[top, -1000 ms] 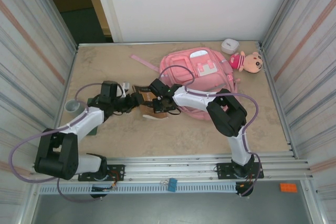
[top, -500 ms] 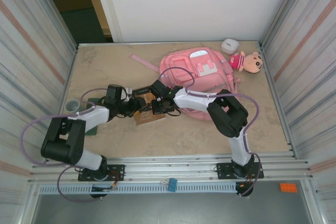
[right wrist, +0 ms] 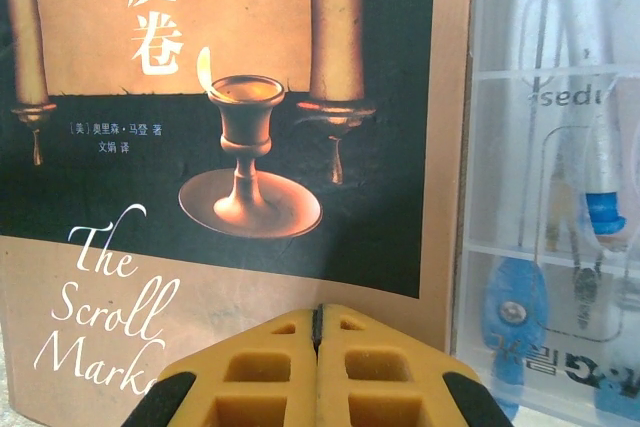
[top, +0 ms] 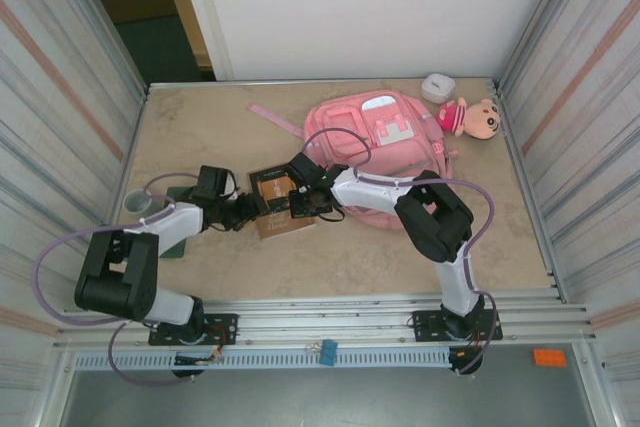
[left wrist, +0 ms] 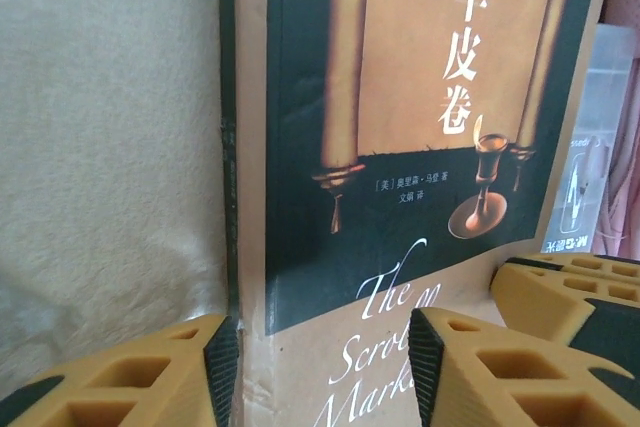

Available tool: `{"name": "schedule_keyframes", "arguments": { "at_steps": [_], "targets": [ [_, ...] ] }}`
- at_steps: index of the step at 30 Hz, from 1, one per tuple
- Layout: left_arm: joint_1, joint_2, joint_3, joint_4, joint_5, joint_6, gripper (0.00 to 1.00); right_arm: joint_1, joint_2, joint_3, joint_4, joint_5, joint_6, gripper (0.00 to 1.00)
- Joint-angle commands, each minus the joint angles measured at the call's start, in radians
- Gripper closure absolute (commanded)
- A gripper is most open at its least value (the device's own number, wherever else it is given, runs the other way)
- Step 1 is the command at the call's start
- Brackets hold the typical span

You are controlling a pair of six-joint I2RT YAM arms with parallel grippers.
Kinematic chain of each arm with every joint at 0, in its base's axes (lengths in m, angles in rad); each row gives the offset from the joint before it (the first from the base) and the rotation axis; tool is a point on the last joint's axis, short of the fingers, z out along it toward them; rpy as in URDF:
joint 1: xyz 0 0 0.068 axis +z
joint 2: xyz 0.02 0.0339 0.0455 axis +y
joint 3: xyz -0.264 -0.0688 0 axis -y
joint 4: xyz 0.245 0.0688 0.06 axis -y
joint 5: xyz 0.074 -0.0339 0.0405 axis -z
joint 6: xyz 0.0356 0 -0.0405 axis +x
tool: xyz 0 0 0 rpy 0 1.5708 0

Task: Pack books, pencil case, and school supplies into a backpack

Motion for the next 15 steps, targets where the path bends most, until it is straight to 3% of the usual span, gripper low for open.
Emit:
{"name": "schedule_keyframes", "arguments": {
  "at_steps": [1, 8, 15],
  "targets": [
    [-0.023, 0.029, 0.005, 0.079, 0.037, -0.014, 0.51, 0.008, -0.002, -0.029, -0.05, -0.057, -0.005, 1.0],
    [-0.038, 0.111, 0.018, 0.099, 0.035, 0.002, 0.5, 0.008, -0.005, -0.032, -0.043, -0.073, -0.008, 1.0],
    [-0.041, -0.031, -0.02, 0.161, 0.218, -0.052, 0.48, -0.007, -0.017, -0.08, 0.043, -0.184, -0.002, 1.0]
  ]
}}
